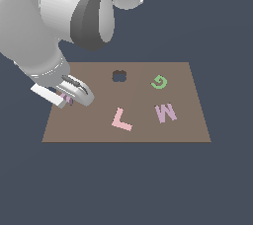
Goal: Insert a designated object into the corresponding slot on a board.
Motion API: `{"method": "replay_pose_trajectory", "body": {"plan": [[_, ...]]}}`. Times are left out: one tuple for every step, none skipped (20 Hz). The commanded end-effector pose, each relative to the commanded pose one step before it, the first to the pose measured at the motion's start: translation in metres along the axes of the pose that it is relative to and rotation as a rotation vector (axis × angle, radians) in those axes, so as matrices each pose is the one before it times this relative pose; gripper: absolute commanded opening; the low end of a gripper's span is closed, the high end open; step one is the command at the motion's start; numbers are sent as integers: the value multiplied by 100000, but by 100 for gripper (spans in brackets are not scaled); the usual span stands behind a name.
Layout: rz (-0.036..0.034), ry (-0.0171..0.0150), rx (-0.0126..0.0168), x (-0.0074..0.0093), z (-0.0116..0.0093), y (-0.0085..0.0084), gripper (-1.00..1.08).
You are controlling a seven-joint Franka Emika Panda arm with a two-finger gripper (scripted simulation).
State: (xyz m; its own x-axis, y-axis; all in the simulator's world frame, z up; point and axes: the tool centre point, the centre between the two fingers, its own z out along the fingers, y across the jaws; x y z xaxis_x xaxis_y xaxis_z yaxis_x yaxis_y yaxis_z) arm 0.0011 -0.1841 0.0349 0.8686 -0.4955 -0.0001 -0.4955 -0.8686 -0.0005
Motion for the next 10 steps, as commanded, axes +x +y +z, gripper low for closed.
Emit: {"method": "replay_pose_trajectory", "body": {"plan": [[164,-59,23,-29,445,3,-100],[0,0,0,-3,41,-11,-100],[0,0,0,0,0,0,100],[0,0,0,0,0,0,100],[0,0,0,0,0,0,100],[0,0,0,0,0,0,100],[0,0,0,0,0,0,100],[0,0,0,0,0,0,100],[0,0,0,0,0,0,100],[0,0,0,0,0,0,100]]}}
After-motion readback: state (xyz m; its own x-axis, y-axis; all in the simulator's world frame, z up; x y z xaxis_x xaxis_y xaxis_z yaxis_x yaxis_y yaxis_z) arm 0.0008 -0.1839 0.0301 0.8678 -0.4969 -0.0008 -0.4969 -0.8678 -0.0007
